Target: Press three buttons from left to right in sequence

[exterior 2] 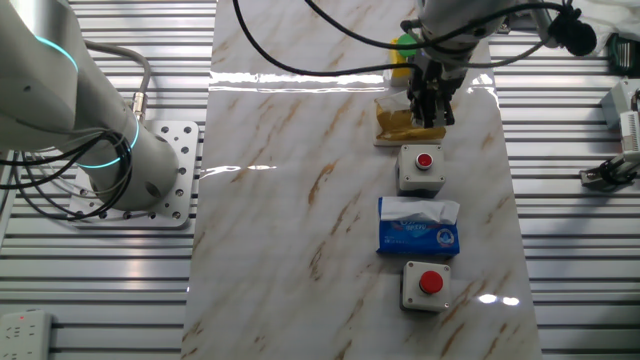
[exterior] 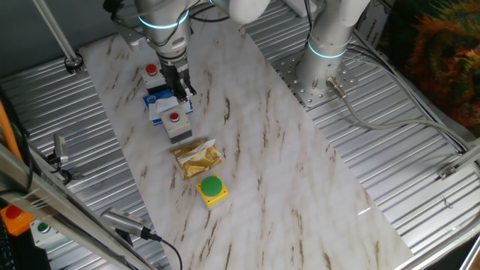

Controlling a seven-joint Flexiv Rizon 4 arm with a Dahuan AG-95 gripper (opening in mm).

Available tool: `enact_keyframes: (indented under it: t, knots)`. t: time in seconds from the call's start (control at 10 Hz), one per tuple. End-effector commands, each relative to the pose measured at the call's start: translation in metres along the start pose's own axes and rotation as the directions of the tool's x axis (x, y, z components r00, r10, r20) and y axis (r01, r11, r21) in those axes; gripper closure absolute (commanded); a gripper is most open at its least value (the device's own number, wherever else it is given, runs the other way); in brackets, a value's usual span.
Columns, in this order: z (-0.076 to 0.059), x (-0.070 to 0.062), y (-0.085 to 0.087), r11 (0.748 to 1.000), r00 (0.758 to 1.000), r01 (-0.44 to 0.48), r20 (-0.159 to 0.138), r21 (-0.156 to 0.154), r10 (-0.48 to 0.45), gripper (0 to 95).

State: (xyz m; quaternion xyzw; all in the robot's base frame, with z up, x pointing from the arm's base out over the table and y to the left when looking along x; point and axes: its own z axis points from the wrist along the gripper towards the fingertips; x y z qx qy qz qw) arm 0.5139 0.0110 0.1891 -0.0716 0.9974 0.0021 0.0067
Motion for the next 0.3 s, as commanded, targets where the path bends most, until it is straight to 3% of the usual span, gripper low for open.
enact_keyframes:
  t: [0.1,0.3]
  knots:
    - [0.0008,-0.0010,-0.0001,1.000,1.000,-0.003,0.000,0.005,0.003,95.0]
    - [0.0008,-0.0010,-0.0001,1.000,1.000,-0.002,-0.001,0.004,0.002,95.0]
